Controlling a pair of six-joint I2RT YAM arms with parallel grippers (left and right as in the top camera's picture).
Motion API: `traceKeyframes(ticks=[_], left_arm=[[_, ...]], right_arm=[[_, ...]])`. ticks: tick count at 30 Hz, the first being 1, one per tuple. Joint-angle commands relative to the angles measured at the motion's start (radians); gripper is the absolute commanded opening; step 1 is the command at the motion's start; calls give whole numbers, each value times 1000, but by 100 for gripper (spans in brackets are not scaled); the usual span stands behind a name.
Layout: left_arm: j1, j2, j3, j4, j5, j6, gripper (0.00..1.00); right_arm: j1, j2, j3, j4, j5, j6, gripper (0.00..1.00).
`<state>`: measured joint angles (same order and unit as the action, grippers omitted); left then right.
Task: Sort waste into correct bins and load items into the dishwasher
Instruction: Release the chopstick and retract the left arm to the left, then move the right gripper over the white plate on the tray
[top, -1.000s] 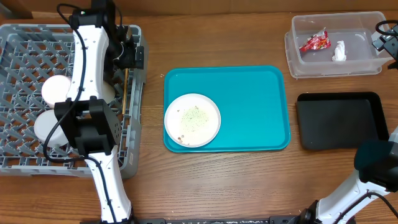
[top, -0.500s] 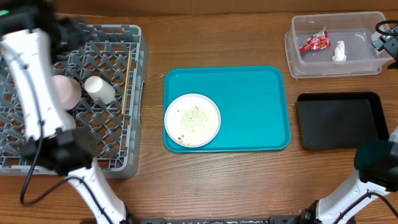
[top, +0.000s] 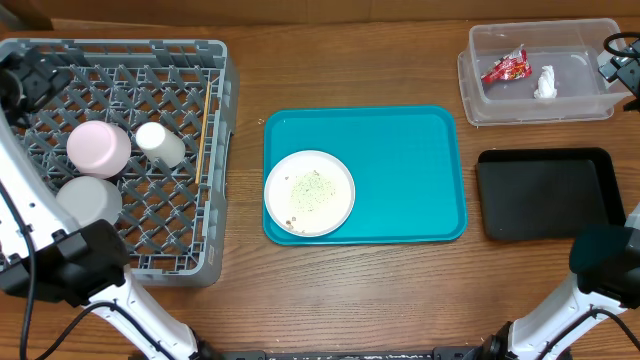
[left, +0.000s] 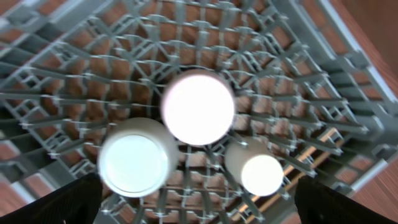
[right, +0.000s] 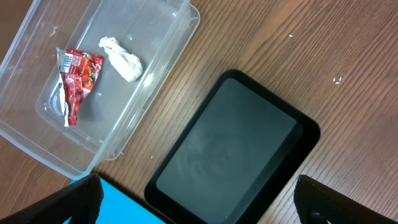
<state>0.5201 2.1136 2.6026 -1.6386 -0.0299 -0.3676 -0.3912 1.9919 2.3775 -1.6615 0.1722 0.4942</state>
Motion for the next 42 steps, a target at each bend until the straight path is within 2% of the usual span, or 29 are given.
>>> traceKeyframes(ticks=[1, 6, 10, 13, 16, 20, 24, 26, 34, 38, 42], left_arm=[[10, 8, 2, 0, -29, -11, 100], [7, 8, 2, 0, -29, -11, 100], [7, 8, 2, 0, -29, -11, 100], [7, 8, 2, 0, -29, -11, 100], [7, 8, 2, 0, -29, -11, 100], [7, 8, 2, 0, -29, -11, 100], [7, 8, 2, 0, -29, -11, 100], [7, 8, 2, 0, -29, -11, 100], [7, 8, 2, 0, -29, -11, 100], [7, 8, 2, 0, -30, -11, 100], [7, 8, 2, 0, -30, -11, 100]], right_arm=[[1, -24, 24, 6, 7, 4, 100], [1, -24, 24, 12, 7, 4, 100], [1, -24, 24, 89, 3, 5, 100], [3, -24, 24, -19, -294, 4, 100], [11, -24, 24, -12, -511, -14, 100], [92, -24, 14, -22, -695, -176, 100], [265, -16, -10, -32, -678, -355, 100], [371, -10, -44, -27, -615, -388, 100], [715, 48, -267, 138, -391, -386, 100], [797, 77, -387, 229, -287, -284, 100], [831, 97, -498, 325, -295, -237, 100]])
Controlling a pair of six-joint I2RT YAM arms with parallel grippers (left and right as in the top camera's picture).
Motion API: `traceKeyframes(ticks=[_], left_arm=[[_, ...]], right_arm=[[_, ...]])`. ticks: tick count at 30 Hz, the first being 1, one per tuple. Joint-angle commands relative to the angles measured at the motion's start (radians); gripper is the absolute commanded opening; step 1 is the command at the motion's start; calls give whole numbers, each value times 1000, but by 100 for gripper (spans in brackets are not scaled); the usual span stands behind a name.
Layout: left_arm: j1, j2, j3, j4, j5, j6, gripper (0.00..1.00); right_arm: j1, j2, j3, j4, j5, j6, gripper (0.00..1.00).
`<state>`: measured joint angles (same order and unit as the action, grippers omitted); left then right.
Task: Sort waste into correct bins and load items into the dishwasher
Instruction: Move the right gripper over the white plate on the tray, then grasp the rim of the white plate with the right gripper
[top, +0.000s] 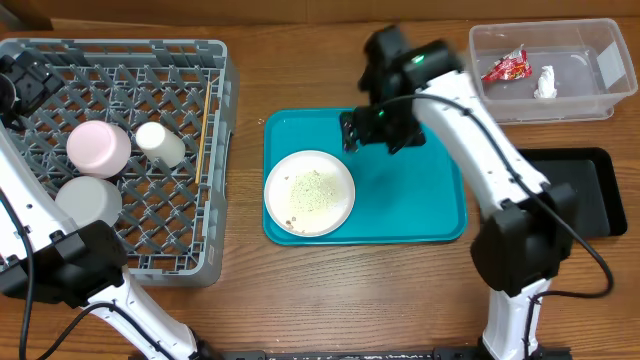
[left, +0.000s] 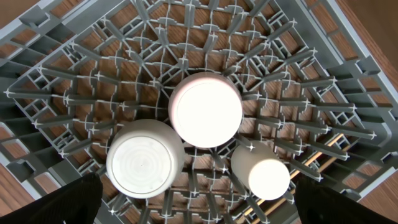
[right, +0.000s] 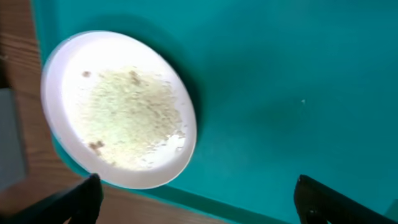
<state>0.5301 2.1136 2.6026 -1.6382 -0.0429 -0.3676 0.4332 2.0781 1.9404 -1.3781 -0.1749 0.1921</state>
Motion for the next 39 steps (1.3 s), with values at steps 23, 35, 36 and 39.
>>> traceKeyframes(ticks=[23, 35, 36, 39], left_arm=[[-3, 8, 2, -1, -16, -11, 100], [-3, 8, 2, -1, -16, -11, 100], [-3, 8, 2, -1, -16, -11, 100], [-3, 8, 2, -1, -16, -11, 100]], right_arm=[[29, 10, -447, 453, -61, 231, 54], [-48, 5, -317, 285, -123, 221, 57], [-48, 3, -304, 268, -128, 208, 57], [-45, 3, -285, 243, -161, 189, 57]])
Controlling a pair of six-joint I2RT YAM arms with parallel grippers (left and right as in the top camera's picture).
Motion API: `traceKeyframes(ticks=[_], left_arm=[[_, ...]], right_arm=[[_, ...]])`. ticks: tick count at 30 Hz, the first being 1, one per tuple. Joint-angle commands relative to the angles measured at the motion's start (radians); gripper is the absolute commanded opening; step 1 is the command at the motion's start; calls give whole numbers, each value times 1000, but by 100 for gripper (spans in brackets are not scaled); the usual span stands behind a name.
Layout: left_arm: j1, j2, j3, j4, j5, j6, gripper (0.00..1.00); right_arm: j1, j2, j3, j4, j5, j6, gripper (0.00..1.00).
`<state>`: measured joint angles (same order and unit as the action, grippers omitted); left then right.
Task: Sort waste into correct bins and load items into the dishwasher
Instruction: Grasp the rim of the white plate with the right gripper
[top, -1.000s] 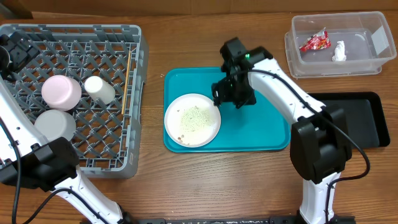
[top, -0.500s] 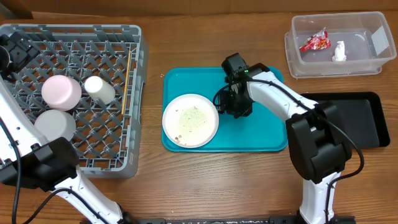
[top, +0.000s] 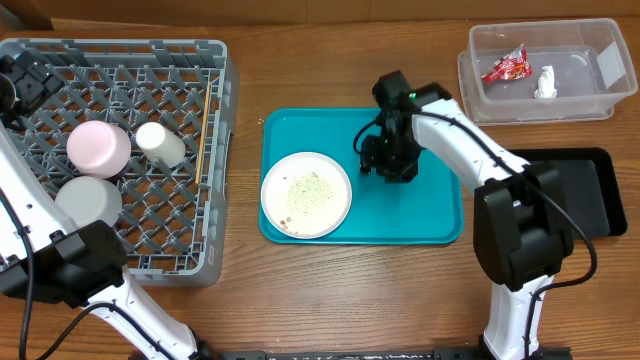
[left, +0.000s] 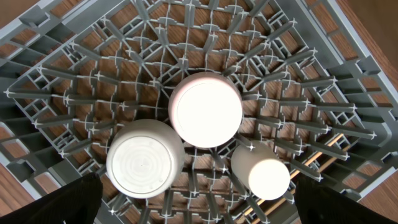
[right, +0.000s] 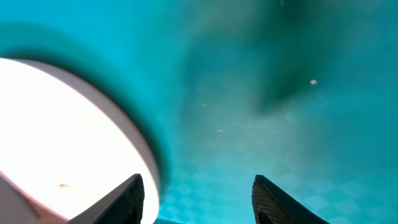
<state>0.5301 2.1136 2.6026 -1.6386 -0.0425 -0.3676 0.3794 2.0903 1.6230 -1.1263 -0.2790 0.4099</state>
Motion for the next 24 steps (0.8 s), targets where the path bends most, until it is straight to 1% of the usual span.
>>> traceKeyframes(ticks=[1, 3, 6, 9, 11, 18, 24], left_arm=[[-3, 8, 2, 0, -17, -11, 100], [-3, 8, 2, 0, -17, -11, 100], [-3, 8, 2, 0, -17, -11, 100], [-3, 8, 2, 0, -17, -11, 100], [-3, 8, 2, 0, -17, -11, 100], [-3, 8, 2, 0, -17, -11, 100], [-3, 8, 2, 0, -17, -11, 100]], right_arm=[[13, -9, 32, -6, -87, -52, 58], [28, -8, 32, -2, -126, -87, 57], [68, -8, 19, 23, -92, -78, 57], [106, -6, -2, 46, 63, 39, 57], [126, -5, -13, 49, 154, 88, 56], [166, -5, -59, 106, 142, 119, 46], [172, -5, -84, 116, 216, 145, 33]])
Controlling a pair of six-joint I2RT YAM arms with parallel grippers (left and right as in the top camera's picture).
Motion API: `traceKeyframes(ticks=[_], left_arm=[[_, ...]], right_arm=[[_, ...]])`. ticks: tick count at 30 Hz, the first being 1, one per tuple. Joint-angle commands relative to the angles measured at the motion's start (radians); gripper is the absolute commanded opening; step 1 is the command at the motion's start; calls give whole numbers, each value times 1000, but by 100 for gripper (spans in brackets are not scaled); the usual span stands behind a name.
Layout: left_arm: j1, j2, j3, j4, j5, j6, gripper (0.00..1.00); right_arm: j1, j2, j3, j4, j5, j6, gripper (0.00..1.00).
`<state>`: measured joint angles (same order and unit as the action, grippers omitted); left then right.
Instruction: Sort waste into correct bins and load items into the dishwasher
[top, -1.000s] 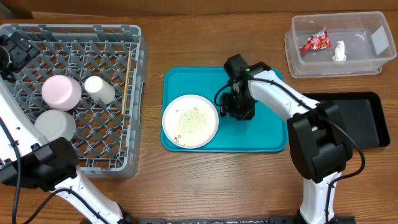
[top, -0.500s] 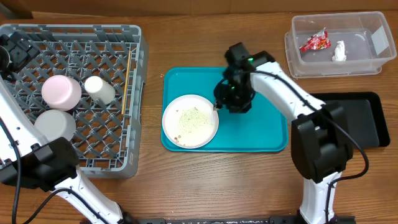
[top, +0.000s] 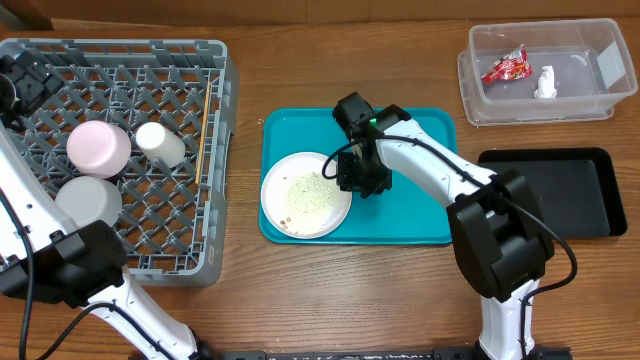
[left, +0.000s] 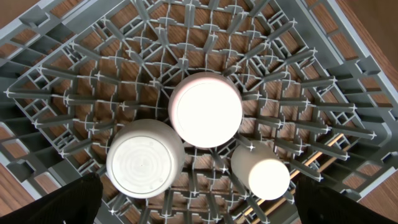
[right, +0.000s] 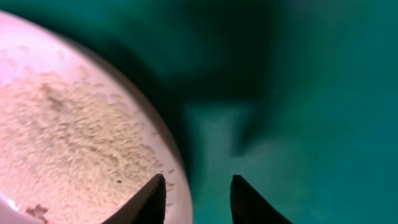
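A white plate (top: 305, 194) with food crumbs lies on the left half of the teal tray (top: 425, 205). My right gripper (top: 358, 180) is low at the plate's right rim. In the right wrist view the gripper (right: 198, 180) is open, one finger over the plate (right: 74, 124) and the other over the tray, with the rim between them. My left gripper (left: 199, 186) hangs open high over the grey dish rack (top: 218, 120), holding nothing. In the rack sit a pink bowl (left: 205, 110), a white bowl (left: 140, 163) and a cup (left: 261, 171).
A clear bin (top: 540, 108) at the back right holds a red wrapper (top: 506, 68) and a white crumpled tissue (top: 545, 82). A black tray (top: 545, 195) lies in front of the bin. A wooden stick (top: 205, 130) rests along the rack's right side.
My right gripper has moved left from the tray's middle to the plate's right rim, and its jaws stand closer together. The plate and the left arm have not moved.
My right gripper was at the far right near the clear bin. Then it was over the teal tray behind the plate, then low on the tray right of the plate, and now straddles the plate's rim. The left gripper stayed open over the rack.
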<state>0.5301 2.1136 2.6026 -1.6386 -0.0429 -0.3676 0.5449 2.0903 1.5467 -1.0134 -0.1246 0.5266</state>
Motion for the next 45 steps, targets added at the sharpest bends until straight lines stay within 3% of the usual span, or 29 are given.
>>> traceKeyframes(ticks=[1, 13, 18, 29, 32, 36, 37, 38, 39, 40, 41, 43, 45], left_arm=[[-3, 8, 2, 0, -16, -11, 100], [-3, 8, 2, 0, -16, -11, 100], [-3, 8, 2, 0, -16, -11, 100], [-3, 8, 2, 0, -16, -11, 100], [-3, 8, 2, 0, -16, -11, 100], [-3, 8, 2, 0, -16, -11, 100], [-3, 8, 2, 0, -17, -11, 100], [-3, 8, 2, 0, -16, -11, 100], [-3, 8, 2, 0, -16, -11, 100], [-3, 8, 2, 0, -16, -11, 100], [-3, 8, 2, 0, -16, -11, 100], [-3, 8, 2, 0, -16, -11, 100], [-3, 8, 2, 0, -16, -11, 100]], right_arm=[[3, -5, -8, 3, 65, 28, 31], [-13, -5, -9, -42, 183, 33, 28], [-54, -5, -9, -90, 301, 100, 24], [-193, -29, 137, -268, 310, 42, 24], [-192, -51, 208, -310, 201, -35, 25], [-149, -73, 246, -269, -144, -274, 36], [-133, -74, 246, -254, -207, -306, 47], [-111, -72, 246, -238, -268, -345, 72], [-91, -68, 243, -220, -306, -373, 91], [-68, -68, 237, -197, -327, -394, 93], [-42, -68, 229, -168, -322, -397, 87], [10, -68, 206, -106, -277, -395, 61], [61, -68, 180, -61, -187, -354, 52]])
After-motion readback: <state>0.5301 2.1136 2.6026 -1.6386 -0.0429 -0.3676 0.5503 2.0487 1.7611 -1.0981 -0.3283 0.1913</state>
